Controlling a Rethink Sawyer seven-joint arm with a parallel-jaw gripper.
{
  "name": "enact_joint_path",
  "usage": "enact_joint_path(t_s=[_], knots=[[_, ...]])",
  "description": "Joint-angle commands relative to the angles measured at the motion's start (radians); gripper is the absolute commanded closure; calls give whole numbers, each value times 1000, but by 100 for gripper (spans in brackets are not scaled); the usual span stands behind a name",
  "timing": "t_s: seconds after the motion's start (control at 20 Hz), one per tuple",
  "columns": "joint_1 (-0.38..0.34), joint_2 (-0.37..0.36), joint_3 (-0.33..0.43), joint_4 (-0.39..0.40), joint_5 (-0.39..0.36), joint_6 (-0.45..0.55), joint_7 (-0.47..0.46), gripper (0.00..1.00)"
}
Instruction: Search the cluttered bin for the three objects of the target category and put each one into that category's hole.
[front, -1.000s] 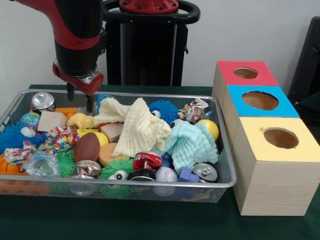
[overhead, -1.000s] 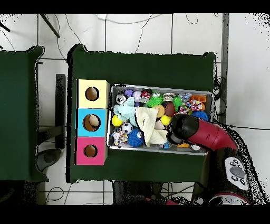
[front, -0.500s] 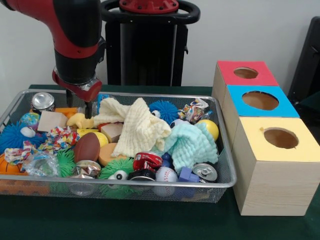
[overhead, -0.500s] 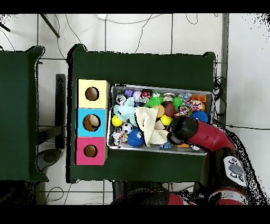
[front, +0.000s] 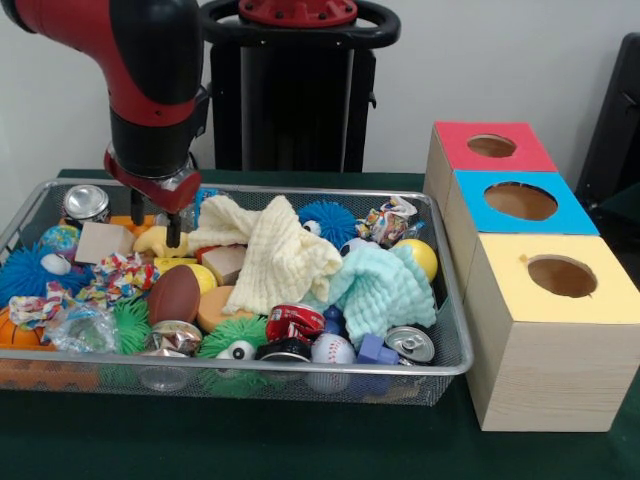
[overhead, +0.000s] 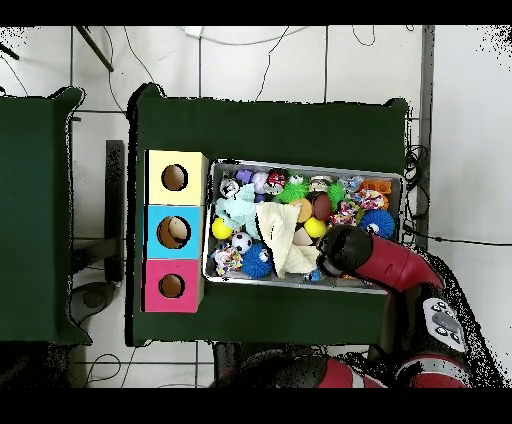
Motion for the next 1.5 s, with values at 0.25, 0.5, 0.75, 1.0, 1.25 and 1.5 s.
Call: enact_joint_path(t_s=[0.25,0.5,0.75,1.0,1.25,1.5], knots=[[-11,2,57,132,50,-122,205,0],[-6,-20,50,181,50,-161,215,0],[-9,2,58,191,57,-205,218,0],[-23,17,68,200,63,-237,213,0],[-28,28,69,190,68,-241,202,0],[-27,39,72,162,75,-222,193,0]])
